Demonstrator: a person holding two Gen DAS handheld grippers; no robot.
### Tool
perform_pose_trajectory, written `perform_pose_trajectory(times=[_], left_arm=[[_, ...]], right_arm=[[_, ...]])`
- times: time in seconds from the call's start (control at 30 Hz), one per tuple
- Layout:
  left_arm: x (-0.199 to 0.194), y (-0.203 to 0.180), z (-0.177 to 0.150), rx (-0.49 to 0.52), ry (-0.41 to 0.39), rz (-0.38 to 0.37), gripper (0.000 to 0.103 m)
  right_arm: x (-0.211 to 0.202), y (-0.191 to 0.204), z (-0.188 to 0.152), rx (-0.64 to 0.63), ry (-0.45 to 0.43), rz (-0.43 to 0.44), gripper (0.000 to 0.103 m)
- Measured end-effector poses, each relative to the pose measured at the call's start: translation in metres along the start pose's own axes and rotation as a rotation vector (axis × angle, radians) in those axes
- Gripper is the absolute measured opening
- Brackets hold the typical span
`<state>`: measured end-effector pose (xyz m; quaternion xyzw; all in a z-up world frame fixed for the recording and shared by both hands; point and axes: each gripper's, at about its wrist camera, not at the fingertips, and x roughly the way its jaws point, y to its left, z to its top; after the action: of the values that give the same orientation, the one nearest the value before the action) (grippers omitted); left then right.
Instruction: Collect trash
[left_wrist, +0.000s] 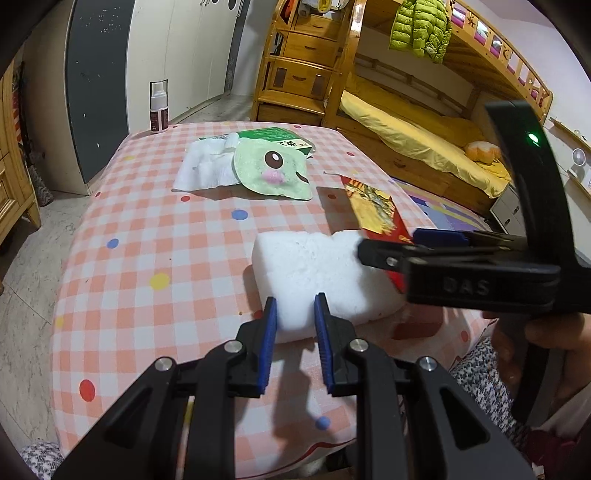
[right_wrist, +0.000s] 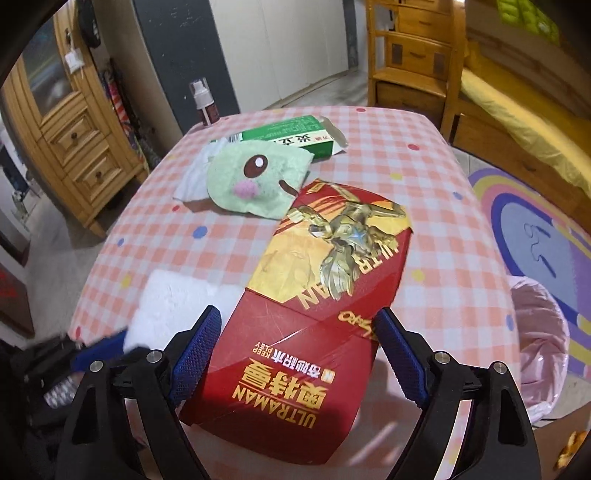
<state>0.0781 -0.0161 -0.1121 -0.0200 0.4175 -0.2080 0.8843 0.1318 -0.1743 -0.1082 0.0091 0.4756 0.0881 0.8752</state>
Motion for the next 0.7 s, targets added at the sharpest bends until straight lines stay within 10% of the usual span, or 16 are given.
perform_pose_trajectory(times=[0.7], left_arm=[[-0.015, 0.024, 0.007, -0.085, -0.020, 0.105, 0.019]], right_arm=[[-0.005, -0.019, -0.032, 0.041, 0.036, -0.038, 0.087]])
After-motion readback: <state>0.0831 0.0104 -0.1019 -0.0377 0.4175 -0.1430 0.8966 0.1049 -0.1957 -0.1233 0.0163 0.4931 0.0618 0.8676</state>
